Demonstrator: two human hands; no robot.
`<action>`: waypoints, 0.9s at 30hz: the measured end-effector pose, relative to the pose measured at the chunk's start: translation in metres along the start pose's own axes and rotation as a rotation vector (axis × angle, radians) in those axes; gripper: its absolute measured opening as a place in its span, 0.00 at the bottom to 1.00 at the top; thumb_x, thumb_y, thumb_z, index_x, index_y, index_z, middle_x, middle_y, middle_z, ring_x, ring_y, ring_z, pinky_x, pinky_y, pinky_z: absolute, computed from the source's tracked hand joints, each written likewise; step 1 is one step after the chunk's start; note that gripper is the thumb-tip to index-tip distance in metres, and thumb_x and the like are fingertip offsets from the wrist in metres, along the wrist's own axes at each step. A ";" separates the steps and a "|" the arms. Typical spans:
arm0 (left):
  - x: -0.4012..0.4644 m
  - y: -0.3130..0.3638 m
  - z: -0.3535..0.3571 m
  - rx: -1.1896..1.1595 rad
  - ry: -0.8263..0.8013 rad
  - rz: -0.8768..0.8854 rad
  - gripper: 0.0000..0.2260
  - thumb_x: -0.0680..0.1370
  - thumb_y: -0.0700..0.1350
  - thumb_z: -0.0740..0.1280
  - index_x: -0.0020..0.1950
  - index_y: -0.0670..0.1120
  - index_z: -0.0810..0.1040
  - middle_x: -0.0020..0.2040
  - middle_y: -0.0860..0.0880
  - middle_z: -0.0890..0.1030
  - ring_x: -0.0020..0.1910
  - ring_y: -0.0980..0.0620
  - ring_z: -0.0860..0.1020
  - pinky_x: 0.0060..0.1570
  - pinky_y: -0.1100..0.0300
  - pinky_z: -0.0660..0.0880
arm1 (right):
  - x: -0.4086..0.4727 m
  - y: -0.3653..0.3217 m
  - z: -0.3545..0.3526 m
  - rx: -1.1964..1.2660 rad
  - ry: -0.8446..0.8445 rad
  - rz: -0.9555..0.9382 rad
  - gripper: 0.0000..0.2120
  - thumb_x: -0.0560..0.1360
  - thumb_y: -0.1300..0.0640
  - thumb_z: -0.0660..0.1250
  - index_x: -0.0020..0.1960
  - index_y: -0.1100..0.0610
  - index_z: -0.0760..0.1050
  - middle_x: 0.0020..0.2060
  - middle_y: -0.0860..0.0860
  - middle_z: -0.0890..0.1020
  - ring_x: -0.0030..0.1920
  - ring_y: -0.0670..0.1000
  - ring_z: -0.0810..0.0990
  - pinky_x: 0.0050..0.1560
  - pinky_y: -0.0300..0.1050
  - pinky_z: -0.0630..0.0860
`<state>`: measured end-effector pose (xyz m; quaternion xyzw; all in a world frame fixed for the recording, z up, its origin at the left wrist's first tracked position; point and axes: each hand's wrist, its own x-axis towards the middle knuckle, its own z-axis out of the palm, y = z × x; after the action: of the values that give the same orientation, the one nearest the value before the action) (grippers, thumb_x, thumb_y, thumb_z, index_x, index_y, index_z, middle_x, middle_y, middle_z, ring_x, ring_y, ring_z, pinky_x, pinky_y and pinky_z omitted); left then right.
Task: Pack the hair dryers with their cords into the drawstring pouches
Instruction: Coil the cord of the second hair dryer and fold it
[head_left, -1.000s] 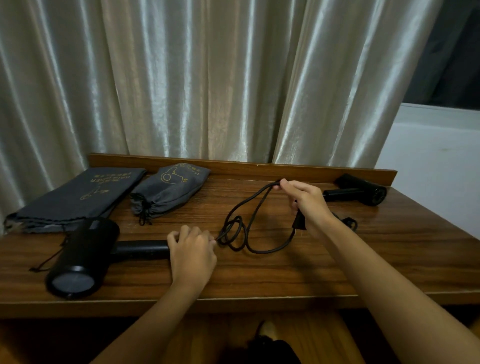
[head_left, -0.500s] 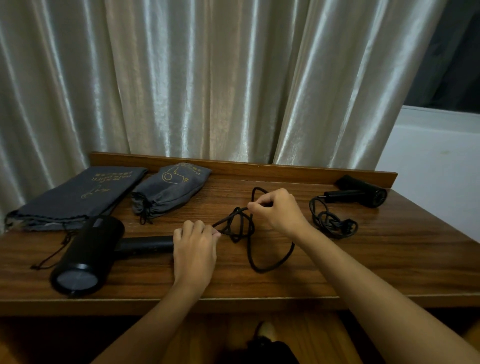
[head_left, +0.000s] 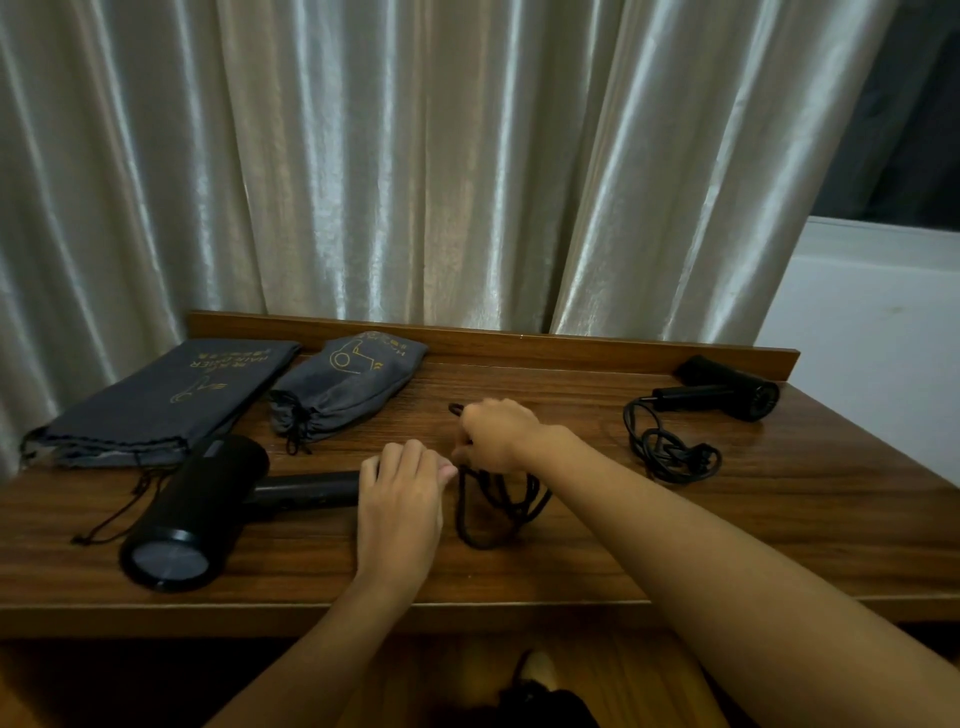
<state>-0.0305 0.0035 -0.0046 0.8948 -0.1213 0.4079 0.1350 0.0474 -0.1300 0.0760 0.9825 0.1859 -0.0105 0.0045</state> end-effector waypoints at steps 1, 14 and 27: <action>0.000 0.000 0.000 -0.004 -0.001 -0.004 0.10 0.80 0.48 0.60 0.48 0.47 0.80 0.42 0.50 0.76 0.44 0.49 0.74 0.46 0.51 0.73 | 0.002 0.000 0.001 0.008 -0.054 0.002 0.08 0.78 0.49 0.65 0.41 0.48 0.72 0.42 0.48 0.75 0.48 0.51 0.76 0.47 0.47 0.69; 0.002 0.001 -0.001 0.004 -0.015 -0.048 0.09 0.80 0.48 0.62 0.47 0.47 0.79 0.42 0.50 0.76 0.44 0.49 0.73 0.46 0.50 0.73 | -0.014 0.042 0.015 0.401 0.143 0.054 0.08 0.79 0.54 0.66 0.56 0.44 0.76 0.58 0.46 0.78 0.60 0.48 0.75 0.68 0.57 0.68; 0.002 0.000 0.000 0.049 -0.037 -0.171 0.12 0.82 0.49 0.58 0.48 0.46 0.78 0.43 0.49 0.75 0.44 0.48 0.73 0.48 0.50 0.72 | -0.102 0.044 0.054 0.251 0.408 0.217 0.16 0.74 0.54 0.73 0.60 0.47 0.73 0.50 0.41 0.71 0.55 0.45 0.70 0.56 0.41 0.72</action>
<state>-0.0296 0.0034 -0.0029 0.9123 -0.0372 0.3812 0.1451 -0.0321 -0.2091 0.0245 0.9714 0.0736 0.1654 -0.1537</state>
